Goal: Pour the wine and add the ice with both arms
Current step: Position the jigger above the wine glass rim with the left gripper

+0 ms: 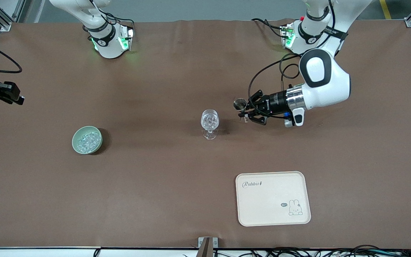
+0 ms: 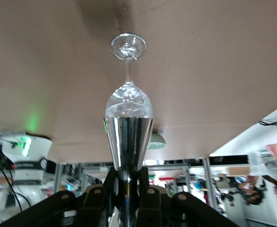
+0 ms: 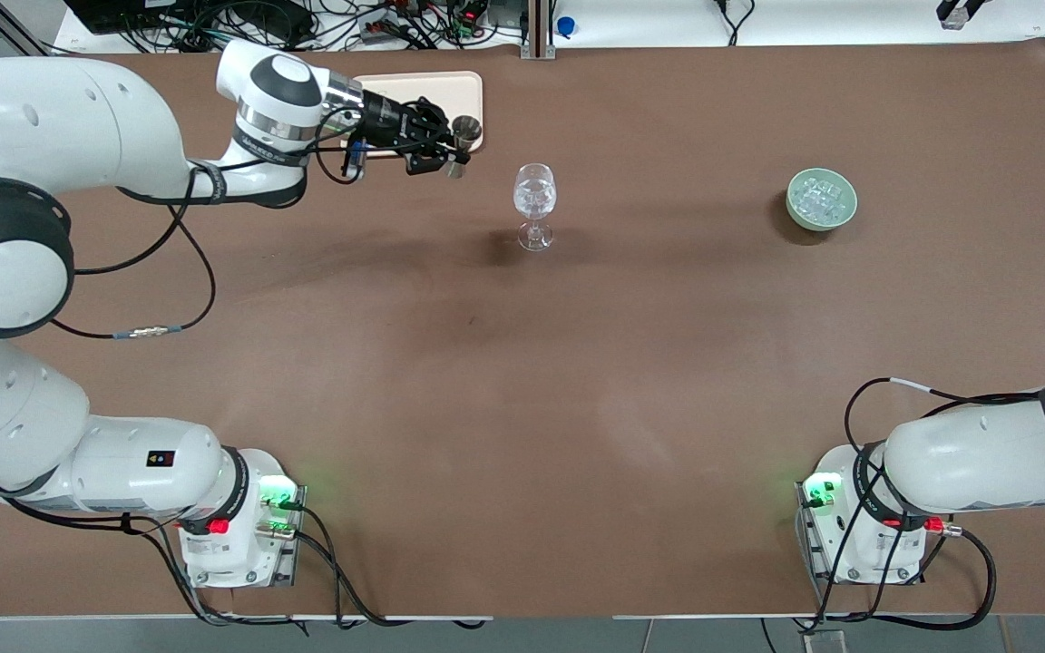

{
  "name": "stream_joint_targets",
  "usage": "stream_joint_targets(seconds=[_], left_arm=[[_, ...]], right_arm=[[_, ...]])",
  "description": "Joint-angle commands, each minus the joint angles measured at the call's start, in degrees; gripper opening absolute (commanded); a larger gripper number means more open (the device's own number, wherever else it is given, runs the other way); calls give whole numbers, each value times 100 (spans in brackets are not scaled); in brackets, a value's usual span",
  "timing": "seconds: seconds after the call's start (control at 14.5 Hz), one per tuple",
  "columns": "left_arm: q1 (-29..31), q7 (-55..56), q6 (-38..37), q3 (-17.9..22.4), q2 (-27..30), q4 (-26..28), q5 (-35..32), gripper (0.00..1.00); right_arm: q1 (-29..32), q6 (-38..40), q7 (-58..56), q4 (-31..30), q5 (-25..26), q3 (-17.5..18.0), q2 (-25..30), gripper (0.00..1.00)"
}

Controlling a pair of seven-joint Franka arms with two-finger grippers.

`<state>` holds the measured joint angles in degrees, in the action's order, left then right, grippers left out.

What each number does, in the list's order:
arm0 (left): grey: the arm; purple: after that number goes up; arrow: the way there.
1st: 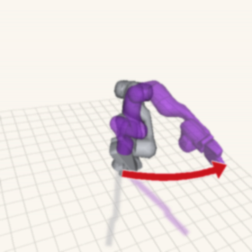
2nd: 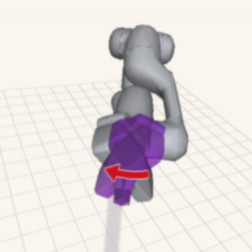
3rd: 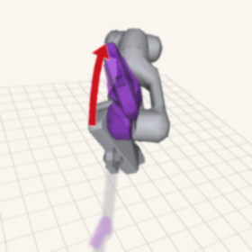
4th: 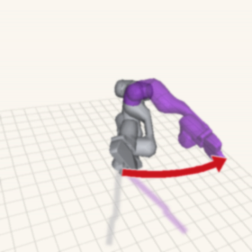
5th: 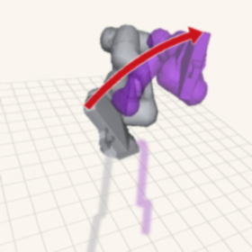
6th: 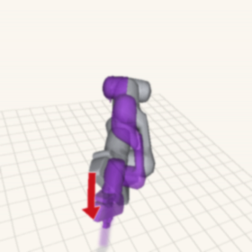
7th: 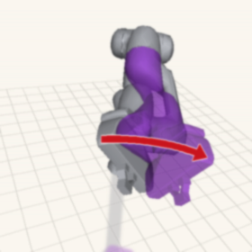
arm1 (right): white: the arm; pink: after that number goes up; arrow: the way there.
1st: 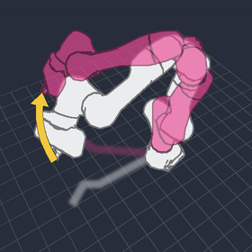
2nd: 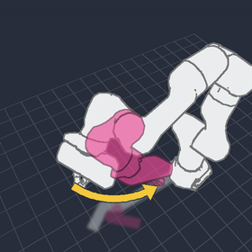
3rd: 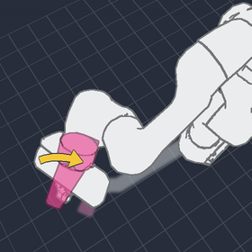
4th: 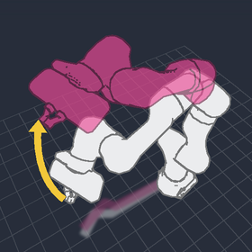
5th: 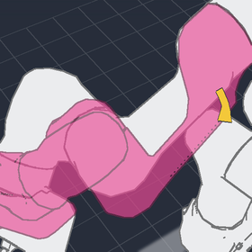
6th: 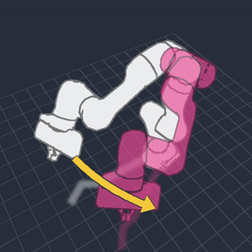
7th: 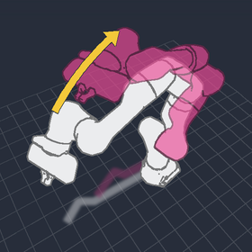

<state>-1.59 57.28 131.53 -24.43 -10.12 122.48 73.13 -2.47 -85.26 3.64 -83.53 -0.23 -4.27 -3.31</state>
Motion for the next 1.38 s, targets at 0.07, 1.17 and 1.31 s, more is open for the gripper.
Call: stream_joint_targets(seconds=[0.07,1.17,1.31], left_arm=[[1,231,801,-448,-533,-399,-272,3],[-130,2848,1217,-932,-1290,-1296,-3908,2],[-139,2964,1199,-1064,-1325,-1296,-4323,2]], right_arm=[[54,27,-82,-49,-4,5,41,0],[45,18,-74,-49,-4,5,41,0],[45,18,-74,-49,-4,5,41,0]])
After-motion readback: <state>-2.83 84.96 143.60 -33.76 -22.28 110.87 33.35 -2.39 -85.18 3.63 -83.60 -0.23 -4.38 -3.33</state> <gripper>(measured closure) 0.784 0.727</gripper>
